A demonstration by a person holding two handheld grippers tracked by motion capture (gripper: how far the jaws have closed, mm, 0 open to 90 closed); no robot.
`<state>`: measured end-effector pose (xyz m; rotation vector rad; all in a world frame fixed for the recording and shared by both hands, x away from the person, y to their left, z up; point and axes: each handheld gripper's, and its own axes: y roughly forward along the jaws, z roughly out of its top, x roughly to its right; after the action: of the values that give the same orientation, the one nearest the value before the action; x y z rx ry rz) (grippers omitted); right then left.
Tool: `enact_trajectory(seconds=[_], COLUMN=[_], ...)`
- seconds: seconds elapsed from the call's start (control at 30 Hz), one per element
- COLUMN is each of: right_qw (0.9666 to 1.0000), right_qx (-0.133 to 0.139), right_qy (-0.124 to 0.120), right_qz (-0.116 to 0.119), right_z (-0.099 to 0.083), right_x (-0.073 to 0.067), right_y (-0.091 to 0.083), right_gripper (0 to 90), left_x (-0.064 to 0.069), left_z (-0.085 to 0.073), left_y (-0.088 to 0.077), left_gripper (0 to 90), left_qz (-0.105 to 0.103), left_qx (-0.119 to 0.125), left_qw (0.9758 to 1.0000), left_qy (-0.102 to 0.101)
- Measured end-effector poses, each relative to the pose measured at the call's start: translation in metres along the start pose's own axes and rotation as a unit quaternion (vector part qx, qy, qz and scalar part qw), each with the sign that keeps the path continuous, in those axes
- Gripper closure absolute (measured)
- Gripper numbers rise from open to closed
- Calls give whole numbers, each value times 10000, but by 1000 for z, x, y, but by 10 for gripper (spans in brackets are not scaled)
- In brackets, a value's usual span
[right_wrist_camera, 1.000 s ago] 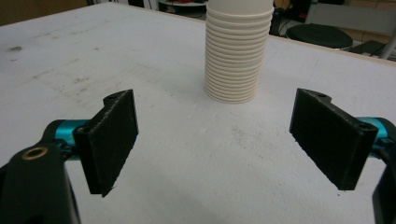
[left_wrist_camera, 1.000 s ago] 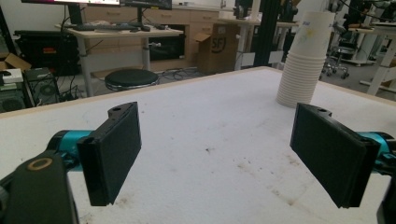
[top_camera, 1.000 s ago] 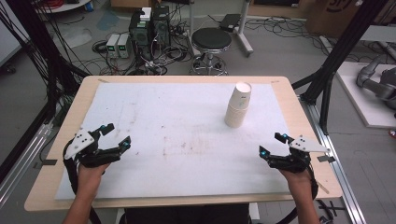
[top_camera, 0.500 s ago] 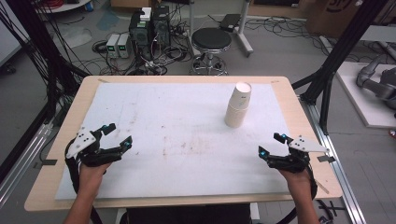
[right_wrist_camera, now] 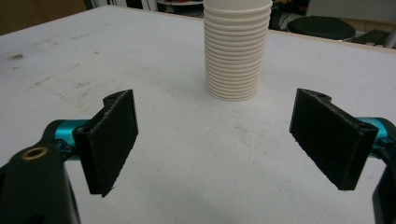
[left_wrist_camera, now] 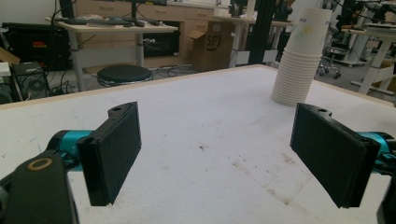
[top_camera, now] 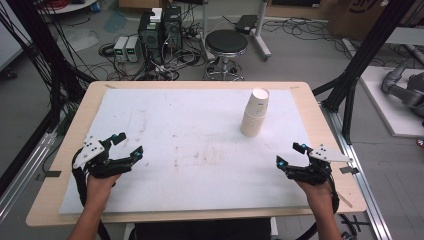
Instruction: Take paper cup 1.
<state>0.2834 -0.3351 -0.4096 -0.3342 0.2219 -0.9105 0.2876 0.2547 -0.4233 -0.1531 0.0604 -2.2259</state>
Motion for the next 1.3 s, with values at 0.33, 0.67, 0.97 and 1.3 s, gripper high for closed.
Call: enact_trajectory(seconds=[0.33,0.67,0.97,1.3], right_qw=[9995,9995,9994,9983], right_qx=[95,87,-215,-550], right_qy=[-278,-281,-262,-199], right_qz=[67,57,-78,-88], right_z=[33,74,109,129], right_x=[-11,-1,12,24], right_y=[8,18,39,68], right_gripper=[158,157,157,157], left_x=[-2,-1,2,2], left_z=[-4,-5,-5,-7], left_y=[3,5,8,7], left_gripper=[163,163,164,164], left_qz=[-1,-50,-114,-148], left_qx=[-60,-95,-117,-135], left_qw=[10000,9999,9999,9998], left_qy=[-40,-28,-35,-92])
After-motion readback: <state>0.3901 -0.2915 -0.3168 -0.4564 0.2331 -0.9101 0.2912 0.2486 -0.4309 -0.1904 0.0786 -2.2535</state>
